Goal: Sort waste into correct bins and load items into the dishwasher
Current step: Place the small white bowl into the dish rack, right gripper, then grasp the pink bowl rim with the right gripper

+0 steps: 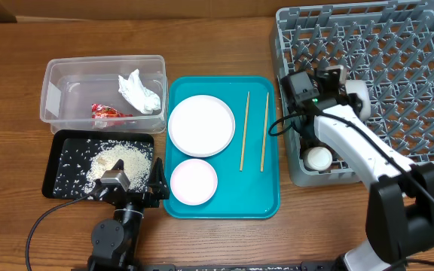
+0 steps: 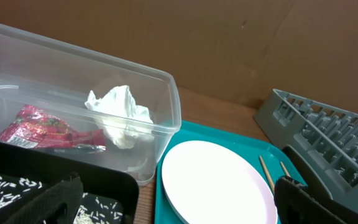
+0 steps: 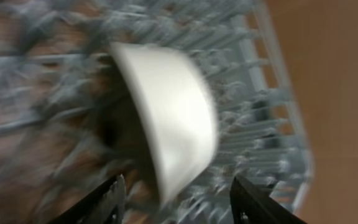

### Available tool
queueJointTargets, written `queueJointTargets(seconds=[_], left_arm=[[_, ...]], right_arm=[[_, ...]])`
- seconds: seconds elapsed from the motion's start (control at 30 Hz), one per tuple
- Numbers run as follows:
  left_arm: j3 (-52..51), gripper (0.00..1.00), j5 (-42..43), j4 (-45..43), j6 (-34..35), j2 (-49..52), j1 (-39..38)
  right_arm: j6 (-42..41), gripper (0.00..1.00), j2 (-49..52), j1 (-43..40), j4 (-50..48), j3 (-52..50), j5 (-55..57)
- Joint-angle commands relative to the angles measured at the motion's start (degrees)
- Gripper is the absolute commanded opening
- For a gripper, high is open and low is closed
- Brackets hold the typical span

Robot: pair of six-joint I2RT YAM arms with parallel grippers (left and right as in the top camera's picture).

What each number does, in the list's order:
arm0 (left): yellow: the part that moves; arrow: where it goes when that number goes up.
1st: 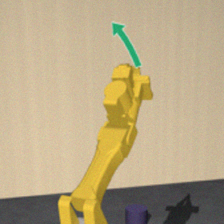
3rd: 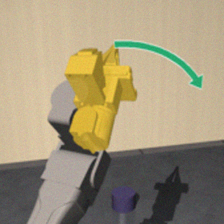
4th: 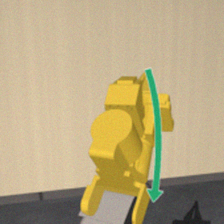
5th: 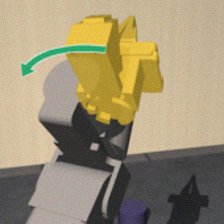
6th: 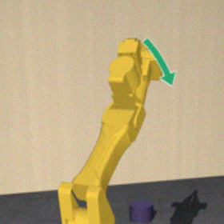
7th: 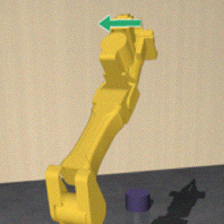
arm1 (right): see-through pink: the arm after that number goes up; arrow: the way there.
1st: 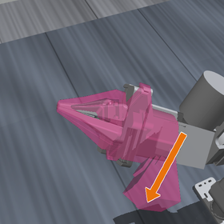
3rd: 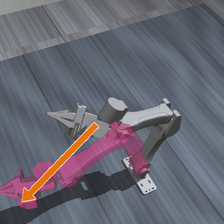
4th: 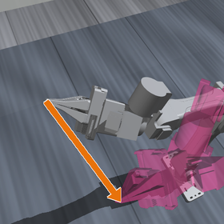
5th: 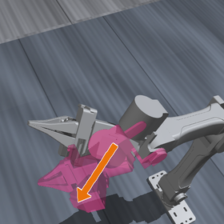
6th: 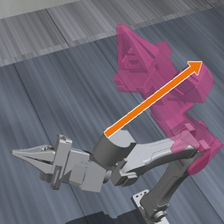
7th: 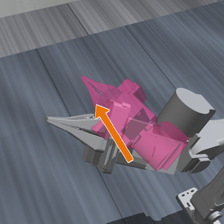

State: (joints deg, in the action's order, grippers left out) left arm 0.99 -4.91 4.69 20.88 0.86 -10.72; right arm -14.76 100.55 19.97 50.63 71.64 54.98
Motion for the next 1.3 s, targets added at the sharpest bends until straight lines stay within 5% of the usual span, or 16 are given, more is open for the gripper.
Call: queueJointTargets(seconds=[0.0,0.17,0.27,0.6,0.77,0.97,1.27], left_arm=[[-0.48,1.0,0.48,-0.24,0.37,-0.61,0.59],[-0.48,1.0,0.48,-0.24,0.37,-0.61,0.59],[-0.48,1.0,0.48,-0.24,0.37,-0.61,0.59],[-0.48,1.0,0.48,-0.24,0.37,-0.61,0.59],[-0.48,1.0,0.48,-0.24,0.37,-0.61,0.59],[-0.48,1.0,0.48,-0.24,0.37,-0.61,0.59],[-0.48,1.0,0.48,-0.24,0.37,-0.61,0.59]], right_arm=[[-0.22,0.56,-7.26,3.61,4.79,8.94,-26.25],[-0.24,0.53,-11.04,8.44,10.43,14.69,-60.78],[-2.82,0.54,-10.84,11.85,10.47,13.77,-72.19],[-29.07,0.54,-4.55,25.94,0.83,-1.55,-66.71],[-34.6,0.52,0.5,28.09,-4.46,-4.7,-66.47],[-34.77,0.04,4.44,28.81,-5.49,-4.72,-66.55],[-30.69,0.04,-6.03,22.29,4.26,1.68,-44.89]])
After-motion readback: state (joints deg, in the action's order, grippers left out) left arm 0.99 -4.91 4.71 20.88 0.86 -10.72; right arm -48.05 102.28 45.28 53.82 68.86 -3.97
